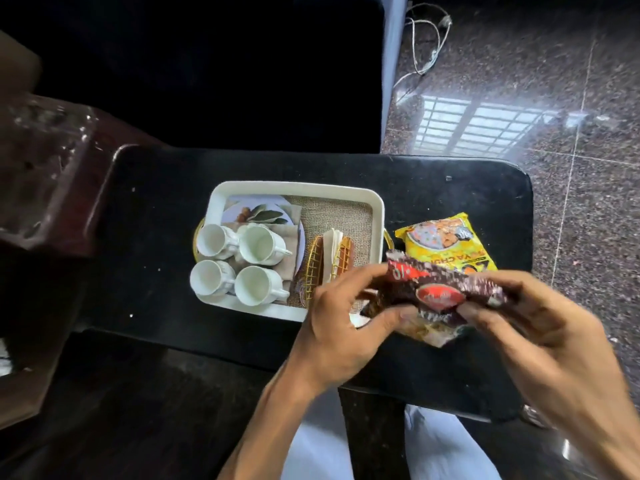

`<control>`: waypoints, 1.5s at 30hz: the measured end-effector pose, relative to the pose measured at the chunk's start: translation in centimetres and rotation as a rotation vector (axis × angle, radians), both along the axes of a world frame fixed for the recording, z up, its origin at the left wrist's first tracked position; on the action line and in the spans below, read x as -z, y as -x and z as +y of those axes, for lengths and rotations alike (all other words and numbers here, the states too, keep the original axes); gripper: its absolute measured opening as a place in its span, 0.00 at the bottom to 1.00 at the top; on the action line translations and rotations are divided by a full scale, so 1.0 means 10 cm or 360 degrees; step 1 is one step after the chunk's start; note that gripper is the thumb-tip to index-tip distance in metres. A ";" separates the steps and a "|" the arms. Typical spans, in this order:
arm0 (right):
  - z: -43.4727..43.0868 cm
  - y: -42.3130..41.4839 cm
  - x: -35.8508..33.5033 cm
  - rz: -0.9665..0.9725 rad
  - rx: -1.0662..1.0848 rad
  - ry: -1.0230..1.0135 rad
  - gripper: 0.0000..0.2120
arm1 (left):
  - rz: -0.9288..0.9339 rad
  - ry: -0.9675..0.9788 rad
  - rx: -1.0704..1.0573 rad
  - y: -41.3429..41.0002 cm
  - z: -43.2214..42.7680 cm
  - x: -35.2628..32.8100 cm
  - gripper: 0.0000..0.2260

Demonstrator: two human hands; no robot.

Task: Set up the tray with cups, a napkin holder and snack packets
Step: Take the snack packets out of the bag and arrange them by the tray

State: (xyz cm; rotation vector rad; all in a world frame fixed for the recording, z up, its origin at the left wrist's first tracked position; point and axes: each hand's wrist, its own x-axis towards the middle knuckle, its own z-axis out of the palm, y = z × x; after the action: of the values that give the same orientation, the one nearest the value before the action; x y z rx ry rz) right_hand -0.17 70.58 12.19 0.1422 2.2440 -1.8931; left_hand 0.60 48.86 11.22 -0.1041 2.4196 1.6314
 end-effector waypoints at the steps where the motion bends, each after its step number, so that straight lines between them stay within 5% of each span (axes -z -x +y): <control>1: -0.08 0.09 -0.02 -0.0014 -0.0017 0.0080 0.15 | 0.0050 -0.0031 -0.0090 0.05 -0.06 -0.04 0.17; 7: -0.88 0.66 -0.02 -0.0098 -0.0291 0.0007 0.21 | 0.0193 -0.0123 -0.0423 0.48 -0.69 -0.08 0.10; 13: -2.00 1.18 0.28 -0.0035 -0.0171 -0.0210 0.17 | 0.0228 -0.0091 -0.0743 0.91 -1.61 0.23 0.10; 23: -3.26 1.49 1.06 -0.0150 -0.0096 -0.0567 0.15 | -0.0181 0.0260 -0.0569 1.42 -2.78 1.00 0.07; 37: -3.43 1.47 1.17 -0.0280 -0.0044 -0.0638 0.23 | -0.0213 0.0329 -0.0811 1.25 -2.94 1.14 0.12; 45: -2.54 1.04 0.68 -0.0144 0.0300 -0.0556 0.12 | 0.0361 0.0575 -0.0488 1.05 -2.26 0.50 0.07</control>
State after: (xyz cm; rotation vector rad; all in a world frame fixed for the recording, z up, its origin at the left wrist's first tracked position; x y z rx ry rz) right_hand -10.58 45.19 5.43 0.4964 2.5530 -1.5187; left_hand -9.95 26.29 6.23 -0.3850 2.9783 1.3537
